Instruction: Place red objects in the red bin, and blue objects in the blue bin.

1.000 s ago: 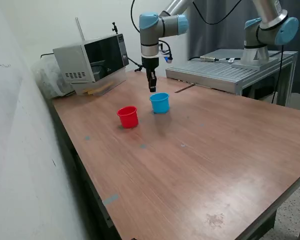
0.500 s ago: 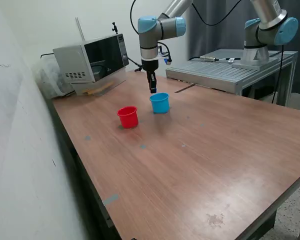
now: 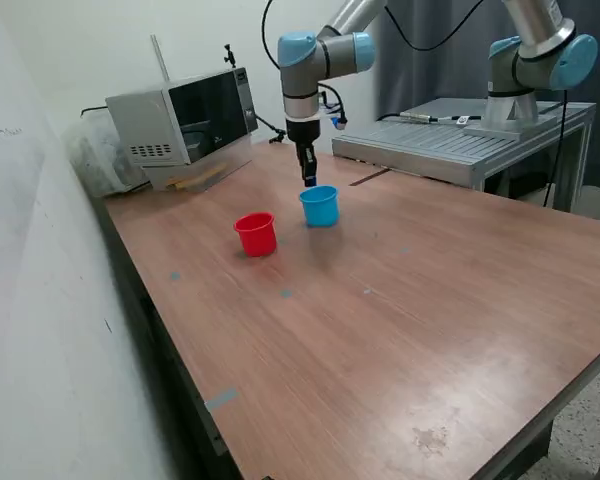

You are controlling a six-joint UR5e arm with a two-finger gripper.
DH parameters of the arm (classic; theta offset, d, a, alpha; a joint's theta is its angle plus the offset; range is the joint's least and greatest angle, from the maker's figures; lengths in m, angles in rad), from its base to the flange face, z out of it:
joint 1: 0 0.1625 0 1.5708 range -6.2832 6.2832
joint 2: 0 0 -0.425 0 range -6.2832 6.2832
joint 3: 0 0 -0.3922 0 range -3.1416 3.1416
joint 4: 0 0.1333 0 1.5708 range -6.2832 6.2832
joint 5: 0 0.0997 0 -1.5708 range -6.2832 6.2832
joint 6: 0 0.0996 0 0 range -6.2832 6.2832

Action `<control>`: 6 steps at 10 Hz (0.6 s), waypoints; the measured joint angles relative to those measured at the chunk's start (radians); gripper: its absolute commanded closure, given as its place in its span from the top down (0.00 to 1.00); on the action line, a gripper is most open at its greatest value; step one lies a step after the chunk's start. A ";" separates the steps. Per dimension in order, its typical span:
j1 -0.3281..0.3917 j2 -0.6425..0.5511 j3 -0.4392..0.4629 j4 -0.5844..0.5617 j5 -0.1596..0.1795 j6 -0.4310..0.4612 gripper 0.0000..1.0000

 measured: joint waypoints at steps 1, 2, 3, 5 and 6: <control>0.003 -0.001 0.002 0.002 0.000 0.000 0.00; 0.005 -0.002 0.004 0.003 0.000 0.001 0.00; 0.006 -0.003 0.006 0.003 0.001 0.001 0.00; 0.007 -0.003 0.010 0.003 0.002 0.001 0.00; 0.007 -0.003 0.013 0.004 0.002 0.001 0.00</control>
